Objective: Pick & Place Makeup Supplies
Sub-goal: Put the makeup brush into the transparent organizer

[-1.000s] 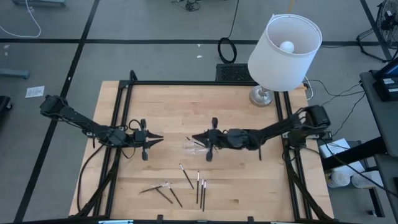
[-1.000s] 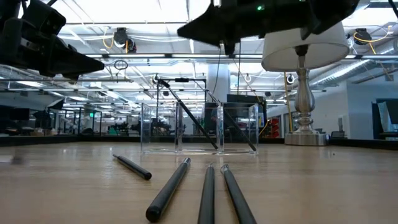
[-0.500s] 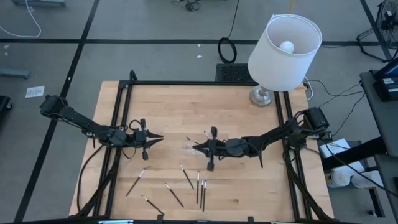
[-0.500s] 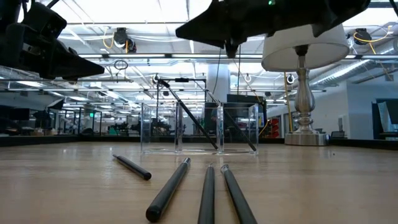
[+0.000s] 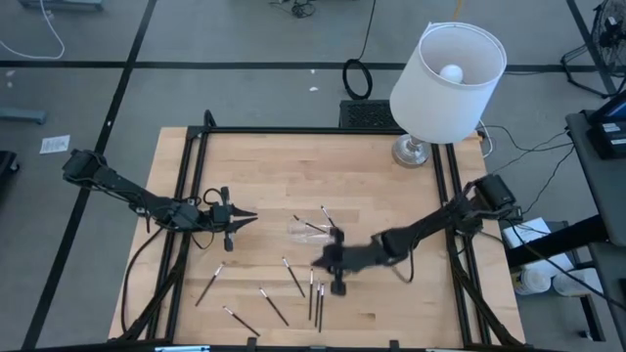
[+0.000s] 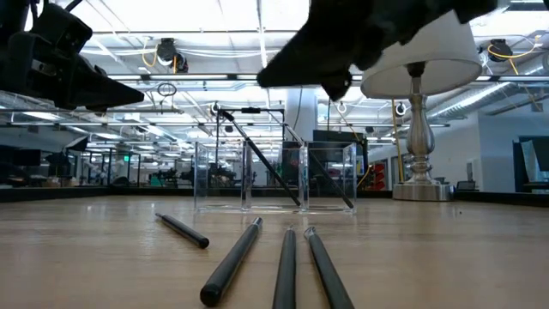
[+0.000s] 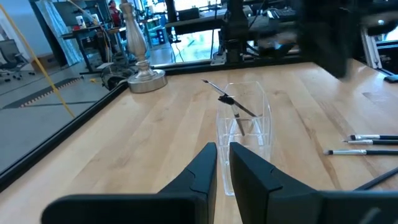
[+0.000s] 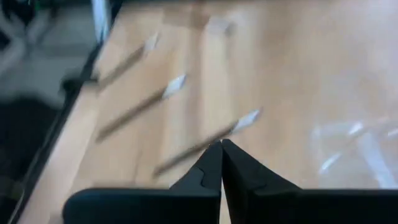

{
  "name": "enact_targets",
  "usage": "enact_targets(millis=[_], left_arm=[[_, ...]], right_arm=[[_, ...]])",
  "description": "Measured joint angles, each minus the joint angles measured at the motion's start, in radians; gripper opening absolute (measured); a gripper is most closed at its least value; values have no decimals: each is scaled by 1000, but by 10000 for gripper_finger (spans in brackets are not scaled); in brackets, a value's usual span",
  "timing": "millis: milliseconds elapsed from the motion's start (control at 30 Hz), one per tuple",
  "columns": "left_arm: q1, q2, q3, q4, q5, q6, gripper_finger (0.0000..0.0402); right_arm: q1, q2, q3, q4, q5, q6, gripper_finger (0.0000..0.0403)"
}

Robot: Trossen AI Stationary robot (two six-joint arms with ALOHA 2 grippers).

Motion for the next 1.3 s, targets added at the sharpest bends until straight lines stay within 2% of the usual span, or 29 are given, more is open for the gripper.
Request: enact_targets(millis=[67, 167, 267, 467, 600, 767, 900, 1033, 1200, 1300], left_arm=[[0, 0, 0, 0, 0, -5, 51], [0, 0, 0, 0, 1, -7, 51], [0, 0, 0, -1, 6, -11, 51], [0, 0, 0, 1, 6, -13, 51], [0, 0, 0, -5, 8, -31, 51], [0, 0, 0, -45, 11, -59, 51], [0, 0, 0, -64, 14, -78, 51], [0, 0, 0, -69, 33, -102, 51], [0, 0, 0, -69, 42, -106, 51], [0, 0, 0, -68, 40, -94, 51]], right_arm=[[36, 29, 57, -96, -11, 6, 0], [69, 69, 163, -164, -69, 29, 0], [88, 116, 222, -222, -75, 33, 0], [108, 137, 224, -248, 0, 11, 8], [105, 140, 206, -259, -1, 64, 24], [107, 139, 184, -244, -50, 145, 60], [116, 140, 178, -245, -40, 201, 76], [152, 145, 180, -242, -23, 294, 58], [198, 222, 272, -248, -27, 316, 7], [201, 283, 346, -259, -25, 309, 10]])
